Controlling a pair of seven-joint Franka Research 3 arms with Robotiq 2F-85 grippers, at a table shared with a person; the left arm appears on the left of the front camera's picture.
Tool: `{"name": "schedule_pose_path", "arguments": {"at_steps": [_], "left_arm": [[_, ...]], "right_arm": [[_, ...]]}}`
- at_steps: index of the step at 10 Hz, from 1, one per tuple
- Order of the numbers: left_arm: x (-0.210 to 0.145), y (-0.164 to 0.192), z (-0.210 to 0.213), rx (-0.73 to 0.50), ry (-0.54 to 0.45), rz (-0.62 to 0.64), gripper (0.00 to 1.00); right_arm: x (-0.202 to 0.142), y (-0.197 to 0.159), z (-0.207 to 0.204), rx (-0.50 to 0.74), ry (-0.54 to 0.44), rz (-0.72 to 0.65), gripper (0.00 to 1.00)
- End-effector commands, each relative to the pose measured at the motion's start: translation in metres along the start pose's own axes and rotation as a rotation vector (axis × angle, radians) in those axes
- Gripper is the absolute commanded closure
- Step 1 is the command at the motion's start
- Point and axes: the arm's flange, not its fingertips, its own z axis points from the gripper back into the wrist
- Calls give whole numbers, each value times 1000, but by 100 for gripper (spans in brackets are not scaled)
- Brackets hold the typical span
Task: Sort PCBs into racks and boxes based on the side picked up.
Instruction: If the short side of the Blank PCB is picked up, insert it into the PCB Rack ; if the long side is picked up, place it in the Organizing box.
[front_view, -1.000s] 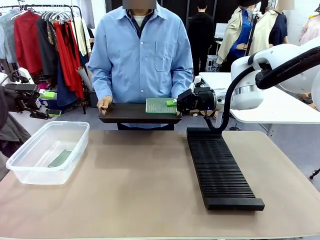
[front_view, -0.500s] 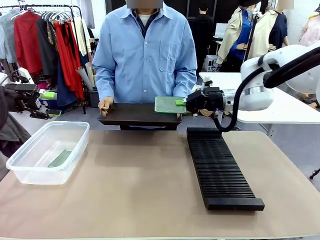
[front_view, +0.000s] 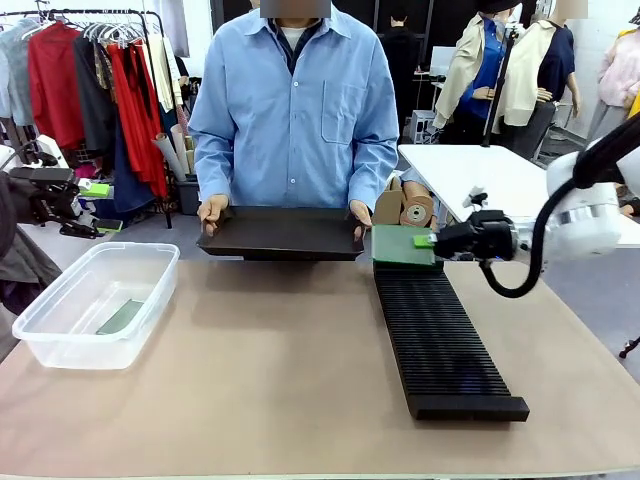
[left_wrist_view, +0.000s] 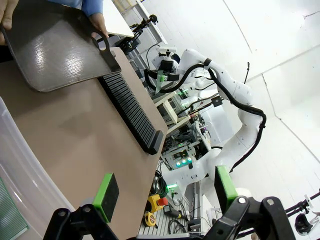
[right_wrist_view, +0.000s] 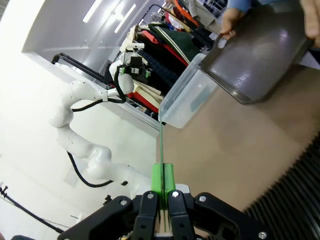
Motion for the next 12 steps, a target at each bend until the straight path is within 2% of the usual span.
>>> {"name": "schedule_pose_path", "arguments": {"at_steps": [1, 3, 4, 7, 9, 12], "left_arm": [[0, -2, 0, -2, 0, -3, 0], [0, -2, 0, -2, 0, -3, 0], [0, -2, 0, -2, 0, -3, 0], [0, -2, 0, -2, 0, -3, 0], [0, -2, 0, -2, 0, -3, 0], [0, -2, 0, -2, 0, -3, 0]], "right_arm": [[-6, 12, 10, -34, 8, 70, 100], [-13, 9, 20, -68, 43, 210, 100], [-13, 8, 23, -95, 26, 323, 100], [-11, 14, 21, -179, -32, 504, 100], [-13, 19, 26, -217, -68, 581, 100], [-15, 7, 29, -259, -33, 566, 100]]}}
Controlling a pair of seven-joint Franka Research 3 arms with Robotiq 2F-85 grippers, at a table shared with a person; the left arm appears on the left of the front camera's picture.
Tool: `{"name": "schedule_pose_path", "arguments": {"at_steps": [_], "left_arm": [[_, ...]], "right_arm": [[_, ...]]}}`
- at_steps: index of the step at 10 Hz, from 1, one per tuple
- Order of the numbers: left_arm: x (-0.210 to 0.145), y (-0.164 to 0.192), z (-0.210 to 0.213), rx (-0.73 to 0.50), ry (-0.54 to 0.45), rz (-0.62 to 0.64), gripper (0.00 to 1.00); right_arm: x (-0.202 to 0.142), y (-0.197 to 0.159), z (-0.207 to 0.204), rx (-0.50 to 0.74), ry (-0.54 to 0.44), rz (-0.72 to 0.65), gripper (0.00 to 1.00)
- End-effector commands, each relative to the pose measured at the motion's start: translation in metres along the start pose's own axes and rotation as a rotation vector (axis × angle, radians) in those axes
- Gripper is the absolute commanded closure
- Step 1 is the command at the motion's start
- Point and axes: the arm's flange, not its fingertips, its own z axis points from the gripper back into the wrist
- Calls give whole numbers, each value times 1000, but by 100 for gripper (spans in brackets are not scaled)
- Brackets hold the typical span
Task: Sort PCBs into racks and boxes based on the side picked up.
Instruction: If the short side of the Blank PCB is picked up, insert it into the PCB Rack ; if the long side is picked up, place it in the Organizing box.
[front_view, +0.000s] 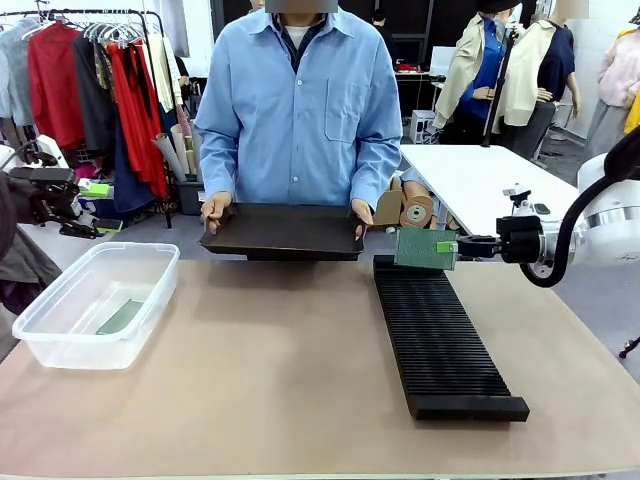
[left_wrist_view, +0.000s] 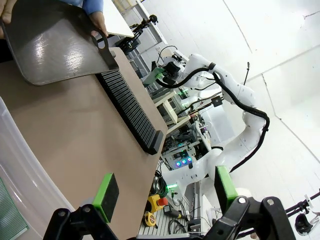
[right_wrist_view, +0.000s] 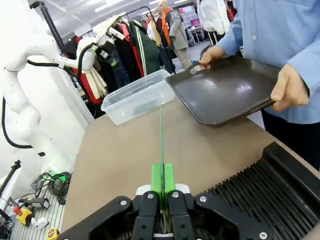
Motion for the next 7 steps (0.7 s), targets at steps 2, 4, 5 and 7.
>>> {"name": "schedule_pose_path", "arguments": {"at_steps": [2, 4, 5, 7], "left_arm": [[0, -2, 0, -2, 0, -3, 0], [0, -2, 0, -2, 0, -3, 0], [0, -2, 0, -2, 0, -3, 0], [0, -2, 0, -2, 0, -3, 0]], "right_arm": [[-13, -8, -8, -79, 53, 25, 100], [-22, -15, -7, -89, 50, 36, 100], [-28, -20, -7, -80, 47, 37, 100], [-40, -30, -6, -73, 61, 30, 100]]}}
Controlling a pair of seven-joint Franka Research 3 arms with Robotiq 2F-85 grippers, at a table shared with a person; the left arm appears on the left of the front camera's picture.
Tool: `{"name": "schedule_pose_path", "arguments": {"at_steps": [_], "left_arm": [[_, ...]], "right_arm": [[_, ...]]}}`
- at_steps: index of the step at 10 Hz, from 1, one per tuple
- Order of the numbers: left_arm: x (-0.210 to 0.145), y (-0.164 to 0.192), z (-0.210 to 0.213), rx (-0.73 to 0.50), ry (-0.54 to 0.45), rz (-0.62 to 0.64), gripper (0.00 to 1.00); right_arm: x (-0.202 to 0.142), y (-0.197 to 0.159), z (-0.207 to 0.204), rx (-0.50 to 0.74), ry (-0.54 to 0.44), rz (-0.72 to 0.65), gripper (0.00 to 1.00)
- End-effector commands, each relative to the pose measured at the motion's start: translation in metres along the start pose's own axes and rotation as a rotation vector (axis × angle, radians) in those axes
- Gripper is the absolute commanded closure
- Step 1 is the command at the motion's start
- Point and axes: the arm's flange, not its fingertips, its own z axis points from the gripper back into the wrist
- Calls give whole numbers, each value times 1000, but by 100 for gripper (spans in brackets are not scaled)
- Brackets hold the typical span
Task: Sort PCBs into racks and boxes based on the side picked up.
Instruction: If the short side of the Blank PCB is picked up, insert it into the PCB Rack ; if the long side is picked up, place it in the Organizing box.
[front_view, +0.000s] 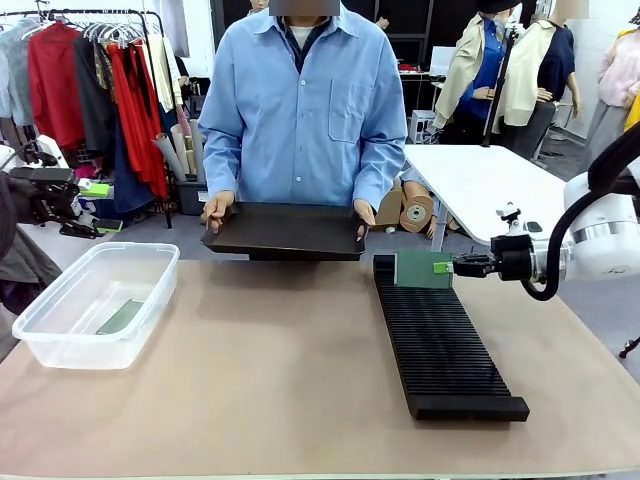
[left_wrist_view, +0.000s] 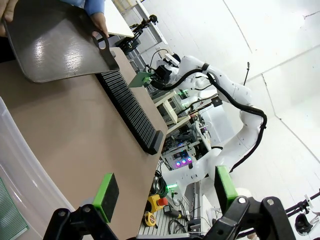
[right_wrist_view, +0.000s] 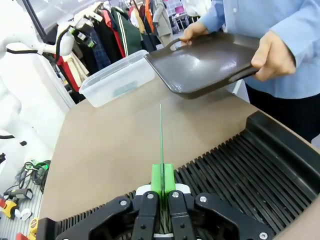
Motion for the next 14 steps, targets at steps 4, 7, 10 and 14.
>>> {"name": "schedule_pose_path", "arguments": {"at_steps": [4, 7, 10, 14], "left_arm": [[0, -2, 0, -2, 0, -3, 0], [0, -2, 0, -2, 0, -3, 0], [0, -2, 0, -2, 0, -3, 0], [0, -2, 0, -2, 0, -3, 0]], "right_arm": [[-14, -21, 0, 3, 20, 28, 100], [-18, -16, -2, 3, 14, -11, 100], [-18, -16, -2, 3, 14, -11, 100], [-19, -19, -1, 4, 22, -10, 100]]}}
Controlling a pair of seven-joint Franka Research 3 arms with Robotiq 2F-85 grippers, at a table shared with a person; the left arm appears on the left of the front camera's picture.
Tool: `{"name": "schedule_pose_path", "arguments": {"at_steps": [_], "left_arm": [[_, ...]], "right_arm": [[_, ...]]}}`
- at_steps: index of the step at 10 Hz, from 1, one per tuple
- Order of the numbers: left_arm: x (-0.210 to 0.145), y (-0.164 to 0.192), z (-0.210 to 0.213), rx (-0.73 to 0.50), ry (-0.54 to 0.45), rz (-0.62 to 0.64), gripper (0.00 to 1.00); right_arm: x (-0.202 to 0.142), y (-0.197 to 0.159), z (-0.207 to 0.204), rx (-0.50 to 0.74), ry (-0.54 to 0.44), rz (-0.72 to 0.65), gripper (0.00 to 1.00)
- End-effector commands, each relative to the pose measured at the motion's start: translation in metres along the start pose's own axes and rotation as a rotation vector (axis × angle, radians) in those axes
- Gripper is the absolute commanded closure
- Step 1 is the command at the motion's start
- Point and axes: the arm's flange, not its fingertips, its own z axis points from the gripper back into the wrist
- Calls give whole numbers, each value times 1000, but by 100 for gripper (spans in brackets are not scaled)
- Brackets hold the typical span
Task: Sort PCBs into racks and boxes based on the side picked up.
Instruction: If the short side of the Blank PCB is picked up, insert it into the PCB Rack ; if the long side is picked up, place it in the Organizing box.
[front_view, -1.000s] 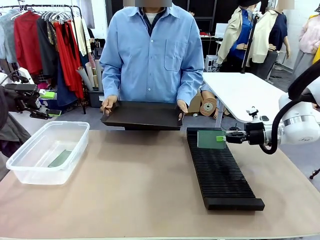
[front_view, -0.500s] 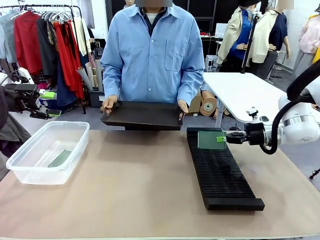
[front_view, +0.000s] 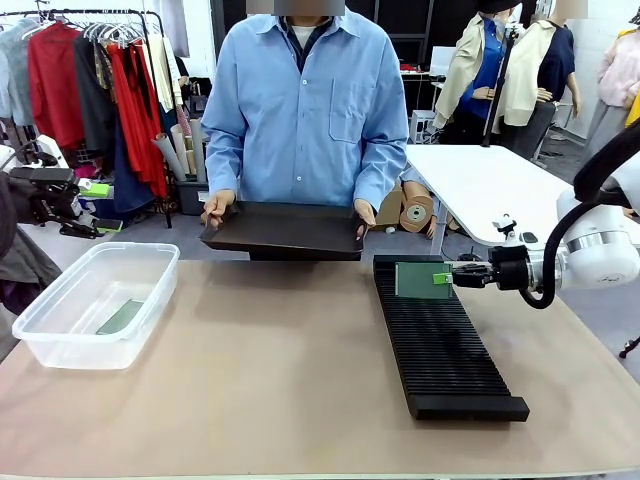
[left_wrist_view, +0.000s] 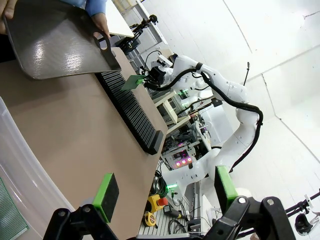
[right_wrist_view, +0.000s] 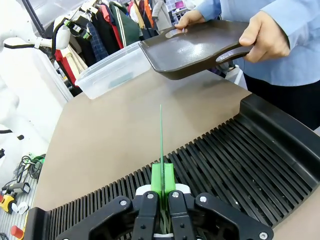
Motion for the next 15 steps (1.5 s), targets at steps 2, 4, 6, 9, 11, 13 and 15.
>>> {"name": "schedule_pose_path", "arguments": {"at_steps": [2, 4, 6, 9, 11, 13, 15], "left_arm": [[0, -2, 0, -2, 0, -3, 0], [0, -2, 0, -2, 0, -3, 0], [0, -2, 0, -2, 0, -3, 0], [0, -2, 0, -2, 0, -3, 0], [0, -2, 0, -2, 0, -3, 0], [0, -2, 0, -2, 0, -3, 0], [0, -2, 0, -2, 0, -3, 0]], "right_arm": [[-4, -4, -1, 47, -9, 38, 100], [-6, -9, -1, 56, -24, 92, 100], [-7, -12, -3, 49, -38, 165, 100], [-3, -28, -5, 53, -3, 186, 100], [-3, -36, -9, 73, 14, 186, 100], [-4, -48, -10, 107, 29, 182, 100], [-3, -53, -10, 116, 32, 176, 100]]}}
